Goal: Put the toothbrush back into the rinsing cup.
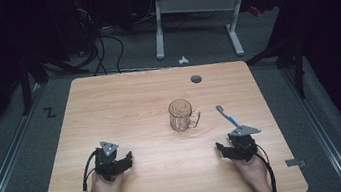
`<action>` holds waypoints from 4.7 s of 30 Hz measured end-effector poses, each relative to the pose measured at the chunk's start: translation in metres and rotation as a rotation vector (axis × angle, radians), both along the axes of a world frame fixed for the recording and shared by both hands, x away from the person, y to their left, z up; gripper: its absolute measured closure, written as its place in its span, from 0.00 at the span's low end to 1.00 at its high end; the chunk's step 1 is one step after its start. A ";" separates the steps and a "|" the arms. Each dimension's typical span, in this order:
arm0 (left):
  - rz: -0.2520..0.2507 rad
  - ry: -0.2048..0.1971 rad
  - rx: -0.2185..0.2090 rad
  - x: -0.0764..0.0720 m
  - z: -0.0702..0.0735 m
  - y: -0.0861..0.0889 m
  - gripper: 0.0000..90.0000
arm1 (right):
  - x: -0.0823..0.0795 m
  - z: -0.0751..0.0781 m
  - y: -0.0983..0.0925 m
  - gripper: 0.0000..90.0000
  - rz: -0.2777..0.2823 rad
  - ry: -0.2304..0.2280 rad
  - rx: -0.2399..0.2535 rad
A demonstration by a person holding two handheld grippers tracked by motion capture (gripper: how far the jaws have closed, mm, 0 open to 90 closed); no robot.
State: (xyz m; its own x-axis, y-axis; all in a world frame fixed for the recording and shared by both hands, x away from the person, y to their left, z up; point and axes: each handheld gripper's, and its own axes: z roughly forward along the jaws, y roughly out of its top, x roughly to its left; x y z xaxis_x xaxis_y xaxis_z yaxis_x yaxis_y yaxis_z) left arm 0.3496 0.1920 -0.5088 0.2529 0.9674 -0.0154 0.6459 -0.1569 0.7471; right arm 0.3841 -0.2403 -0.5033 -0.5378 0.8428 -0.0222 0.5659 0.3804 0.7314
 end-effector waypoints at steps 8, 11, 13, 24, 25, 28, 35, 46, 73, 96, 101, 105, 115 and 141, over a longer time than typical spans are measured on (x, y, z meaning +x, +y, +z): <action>-0.001 0.000 0.001 0.000 0.000 0.000 0.30 | 0.000 0.000 0.000 0.42 0.005 0.000 0.002; -0.001 0.000 0.001 0.000 0.000 0.000 0.30 | 0.000 0.000 0.000 0.43 0.006 -0.001 0.001; 0.000 0.000 0.001 0.000 0.000 0.000 0.30 | -0.001 0.000 0.000 0.44 0.007 -0.002 0.002; 0.000 0.000 -0.002 0.000 0.000 0.000 0.30 | 0.000 0.003 -0.002 0.59 0.002 0.006 -0.007; 0.001 0.000 -0.003 0.000 0.000 0.000 0.30 | 0.000 0.003 -0.003 0.60 0.003 0.005 -0.007; 0.000 0.000 -0.004 0.000 0.000 0.000 0.30 | -0.001 0.004 -0.004 0.62 0.003 -0.004 -0.001; 0.000 0.000 -0.005 0.000 0.000 0.001 0.30 | -0.008 0.012 -0.012 0.66 0.013 -0.049 0.038; 0.001 0.000 -0.006 0.000 0.000 0.001 0.30 | -0.018 0.014 -0.027 0.70 0.018 -0.041 0.066; -0.001 0.000 0.001 0.000 0.000 0.000 0.30 | -0.027 0.026 -0.059 0.73 -0.032 -0.044 0.058; -0.002 0.001 0.000 0.000 0.000 0.000 0.30 | -0.008 0.057 -0.066 0.74 -0.023 -0.061 0.004; -0.002 0.002 0.001 0.001 0.000 0.000 0.30 | 0.001 0.066 -0.064 0.74 -0.005 -0.044 -0.007; -0.001 0.001 -0.001 0.001 0.000 0.000 0.30 | 0.009 0.071 -0.062 0.75 0.003 -0.030 -0.023; -0.002 0.002 0.002 0.001 0.000 0.000 0.30 | 0.025 0.086 -0.057 0.76 0.033 -0.015 -0.066; -0.009 0.001 0.003 0.000 0.000 -0.001 0.30 | 0.086 0.097 -0.031 0.81 0.090 0.138 -0.194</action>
State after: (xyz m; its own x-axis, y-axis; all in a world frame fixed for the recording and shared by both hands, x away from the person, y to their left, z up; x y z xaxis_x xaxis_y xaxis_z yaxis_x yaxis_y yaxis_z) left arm 0.3498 0.1913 -0.5087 0.2620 0.9650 -0.0128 0.6449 -0.1652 0.7462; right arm 0.4703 -0.2711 -0.4059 -0.6199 0.7783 -0.1000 0.6125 0.5596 0.5582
